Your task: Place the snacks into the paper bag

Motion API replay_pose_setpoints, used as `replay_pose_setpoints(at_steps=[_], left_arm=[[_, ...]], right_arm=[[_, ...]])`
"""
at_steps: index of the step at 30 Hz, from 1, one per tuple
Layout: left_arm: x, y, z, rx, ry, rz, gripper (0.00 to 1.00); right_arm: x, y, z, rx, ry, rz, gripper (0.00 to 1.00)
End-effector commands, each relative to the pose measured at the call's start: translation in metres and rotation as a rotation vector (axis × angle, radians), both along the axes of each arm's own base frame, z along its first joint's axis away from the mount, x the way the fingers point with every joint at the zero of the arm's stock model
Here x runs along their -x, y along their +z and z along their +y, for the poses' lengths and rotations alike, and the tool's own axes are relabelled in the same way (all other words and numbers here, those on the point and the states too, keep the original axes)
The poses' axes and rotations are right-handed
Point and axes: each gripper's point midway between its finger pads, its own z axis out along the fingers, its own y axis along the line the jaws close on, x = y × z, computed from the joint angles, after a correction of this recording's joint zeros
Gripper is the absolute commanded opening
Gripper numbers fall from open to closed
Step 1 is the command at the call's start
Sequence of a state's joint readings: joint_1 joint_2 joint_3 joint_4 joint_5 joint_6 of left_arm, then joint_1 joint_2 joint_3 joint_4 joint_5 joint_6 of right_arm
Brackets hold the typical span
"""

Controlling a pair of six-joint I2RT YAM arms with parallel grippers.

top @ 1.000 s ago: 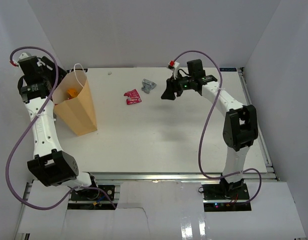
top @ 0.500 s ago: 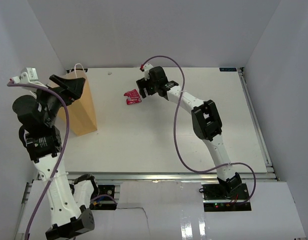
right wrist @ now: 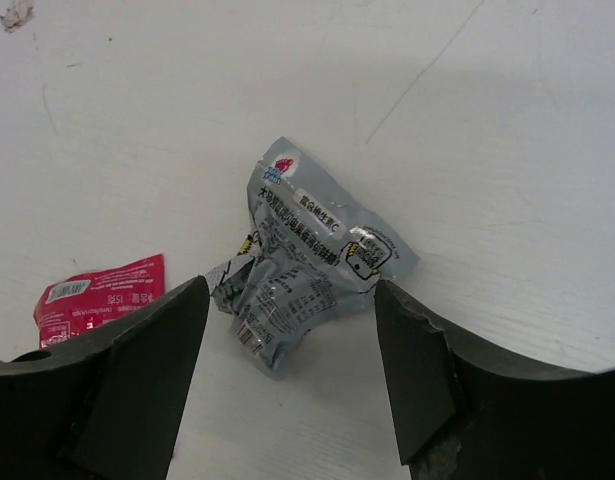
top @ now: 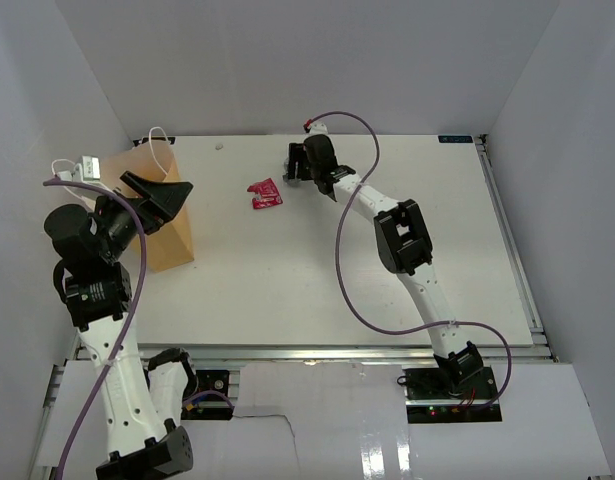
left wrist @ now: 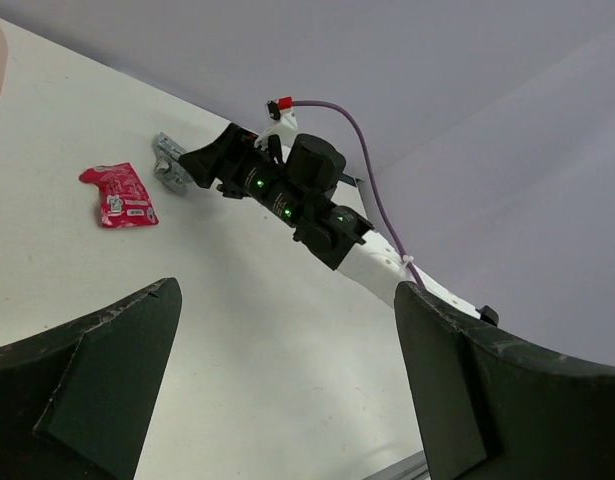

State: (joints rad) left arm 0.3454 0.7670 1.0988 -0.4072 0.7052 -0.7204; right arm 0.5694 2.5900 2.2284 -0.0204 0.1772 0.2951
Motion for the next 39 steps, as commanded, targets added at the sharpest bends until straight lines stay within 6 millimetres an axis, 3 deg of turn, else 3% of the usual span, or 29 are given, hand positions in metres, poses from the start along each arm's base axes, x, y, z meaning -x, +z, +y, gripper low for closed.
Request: replay_pose_setpoints(at_steps=[1, 7, 13, 23, 26, 28, 29, 31, 32, 34, 37, 38, 39], left_arm=[[0.005, -0.002, -0.005, 0.016, -0.028, 0.003, 0.98], [0.007, -0.002, -0.007, 0.042, -0.03, 0.015, 0.98], [0.011, -0.013, -0.014, 0.112, -0.062, 0.062, 0.98], [0.01, -0.015, -0.033, 0.148, -0.164, 0.091, 0.98], [0.006, -0.019, -0.05, 0.149, -0.203, 0.106, 0.98], [0.002, -0.024, -0.071, 0.143, -0.237, 0.124, 0.98], [0.004, -0.03, -0.095, 0.138, -0.313, 0.153, 0.98], [-0.005, -0.037, -0.108, 0.121, -0.298, 0.172, 0.98], [-0.006, -0.046, -0.127, 0.101, -0.344, 0.204, 0.98], [-0.016, -0.052, -0.136, 0.084, -0.314, 0.22, 0.98], [-0.03, -0.076, -0.152, 0.091, -0.297, 0.298, 0.98], [-0.033, -0.082, -0.155, 0.101, -0.292, 0.313, 0.98], [-0.038, -0.088, -0.163, 0.125, -0.296, 0.334, 0.98]], right_arm=[[-0.006, 0.028, 0.025, -0.177, -0.02, -0.026, 0.72], [-0.001, -0.007, 0.019, -0.13, -0.051, 0.025, 0.65], [0.008, -0.03, 0.014, -0.106, -0.025, 0.08, 0.45], [0.028, -0.046, 0.008, -0.08, 0.058, 0.143, 0.17], [0.036, -0.042, 0.001, -0.058, 0.089, 0.147, 0.09], [0.04, -0.041, -0.002, -0.039, 0.116, 0.144, 0.08], [0.047, -0.038, -0.003, -0.042, 0.148, 0.154, 0.08], [0.054, -0.034, -0.004, -0.025, 0.202, 0.146, 0.08], [0.06, -0.027, -0.01, -0.023, 0.217, 0.148, 0.08], [0.073, -0.019, -0.012, -0.033, 0.281, 0.151, 0.08], [0.099, -0.004, -0.026, -0.073, 0.382, 0.171, 0.08], [0.102, 0.016, -0.036, -0.086, 0.402, 0.144, 0.08], [0.124, 0.009, -0.038, -0.107, 0.478, 0.187, 0.08]])
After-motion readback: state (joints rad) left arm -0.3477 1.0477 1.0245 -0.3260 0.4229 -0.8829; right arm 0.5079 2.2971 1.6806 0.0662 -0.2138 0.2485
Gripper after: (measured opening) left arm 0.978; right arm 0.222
